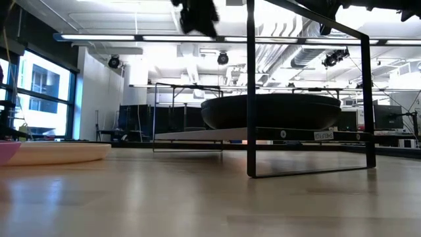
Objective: Place and stack plates onto a shelf
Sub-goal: Put the the light brown plate on the shelf
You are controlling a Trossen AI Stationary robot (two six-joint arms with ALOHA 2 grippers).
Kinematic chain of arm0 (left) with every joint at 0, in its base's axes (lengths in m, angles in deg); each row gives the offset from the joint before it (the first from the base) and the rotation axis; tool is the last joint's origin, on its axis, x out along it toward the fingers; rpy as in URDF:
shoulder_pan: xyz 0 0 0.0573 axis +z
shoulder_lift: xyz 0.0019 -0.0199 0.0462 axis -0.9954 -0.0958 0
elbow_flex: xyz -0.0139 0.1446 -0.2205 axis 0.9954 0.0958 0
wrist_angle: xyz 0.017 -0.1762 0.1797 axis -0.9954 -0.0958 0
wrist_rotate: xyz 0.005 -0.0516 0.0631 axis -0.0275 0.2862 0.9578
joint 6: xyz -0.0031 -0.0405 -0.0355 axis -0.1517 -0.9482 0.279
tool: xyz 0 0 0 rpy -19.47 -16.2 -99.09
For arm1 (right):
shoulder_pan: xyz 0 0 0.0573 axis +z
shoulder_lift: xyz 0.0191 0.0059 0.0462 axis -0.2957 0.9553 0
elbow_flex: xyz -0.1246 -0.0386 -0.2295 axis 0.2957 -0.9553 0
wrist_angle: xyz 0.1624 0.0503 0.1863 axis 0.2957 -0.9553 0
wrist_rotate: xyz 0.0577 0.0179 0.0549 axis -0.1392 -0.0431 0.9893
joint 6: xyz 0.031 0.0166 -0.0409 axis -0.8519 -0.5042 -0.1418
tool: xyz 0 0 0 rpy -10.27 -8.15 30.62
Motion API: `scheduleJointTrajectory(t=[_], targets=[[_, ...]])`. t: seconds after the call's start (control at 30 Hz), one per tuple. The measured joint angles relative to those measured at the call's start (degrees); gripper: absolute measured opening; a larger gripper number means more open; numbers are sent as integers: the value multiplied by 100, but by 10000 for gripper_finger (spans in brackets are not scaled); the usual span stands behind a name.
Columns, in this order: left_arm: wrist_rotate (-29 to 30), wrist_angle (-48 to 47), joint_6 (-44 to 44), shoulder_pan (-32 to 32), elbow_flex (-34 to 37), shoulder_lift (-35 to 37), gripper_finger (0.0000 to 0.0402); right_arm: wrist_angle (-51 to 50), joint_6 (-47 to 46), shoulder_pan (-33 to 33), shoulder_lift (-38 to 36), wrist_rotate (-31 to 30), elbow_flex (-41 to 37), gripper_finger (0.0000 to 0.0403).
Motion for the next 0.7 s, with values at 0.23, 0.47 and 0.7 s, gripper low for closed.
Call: scheduleJointTrajectory(t=[0.23, 0.47, 0.7], targets=[[518, 3527, -1339, 260, 2506, 2059, 195, 4, -94, 2, -1, 6, 0, 216], [1114, 5642, -1772, 160, 4430, 3395, 194, 43, -164, 2, 1, 51, 0, 216], [1051, 6298, -1913, 123, 5309, 4114, 193, 42, -305, 2, 4, -191, 0, 216]])
